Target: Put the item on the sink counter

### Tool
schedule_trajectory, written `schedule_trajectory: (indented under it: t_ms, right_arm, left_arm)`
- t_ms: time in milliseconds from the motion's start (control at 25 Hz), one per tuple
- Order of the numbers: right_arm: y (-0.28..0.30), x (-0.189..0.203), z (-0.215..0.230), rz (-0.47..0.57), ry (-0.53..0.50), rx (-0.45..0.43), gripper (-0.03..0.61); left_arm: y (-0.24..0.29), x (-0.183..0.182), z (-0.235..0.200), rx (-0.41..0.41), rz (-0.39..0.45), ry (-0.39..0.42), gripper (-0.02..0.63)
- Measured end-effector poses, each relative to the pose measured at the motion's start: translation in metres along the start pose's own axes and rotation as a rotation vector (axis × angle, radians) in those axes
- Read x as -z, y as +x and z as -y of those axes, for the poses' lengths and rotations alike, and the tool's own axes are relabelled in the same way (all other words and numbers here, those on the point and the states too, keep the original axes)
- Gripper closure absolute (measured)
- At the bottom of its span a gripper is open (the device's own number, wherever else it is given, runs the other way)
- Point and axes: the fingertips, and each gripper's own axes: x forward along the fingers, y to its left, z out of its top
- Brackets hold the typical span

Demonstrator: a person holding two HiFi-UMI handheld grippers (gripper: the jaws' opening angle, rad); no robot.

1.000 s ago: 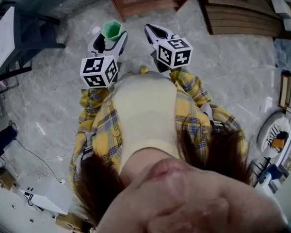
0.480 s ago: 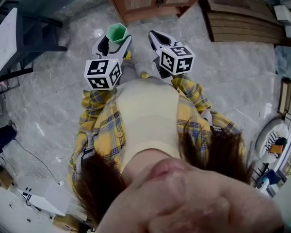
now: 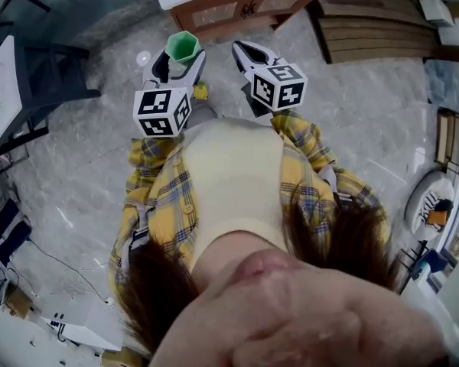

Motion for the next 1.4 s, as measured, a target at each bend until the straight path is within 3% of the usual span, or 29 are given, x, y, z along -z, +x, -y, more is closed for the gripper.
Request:
schedule_trajectory:
  t_ms: [800, 1400]
  right_arm:
    - [0.107, -0.055, -0.005, -0.018, -0.002, 0.06, 0.565]
    - [0.141, -0.076, 0.002, -0.014, -0.004, 0.071, 0.565]
  left_arm:
    - [0.053, -0.038, -0.098, 0.075, -0.013, -0.002, 0.301]
    - [0.082, -0.051, -0.123, 0.097, -0.022, 0.014, 0.302]
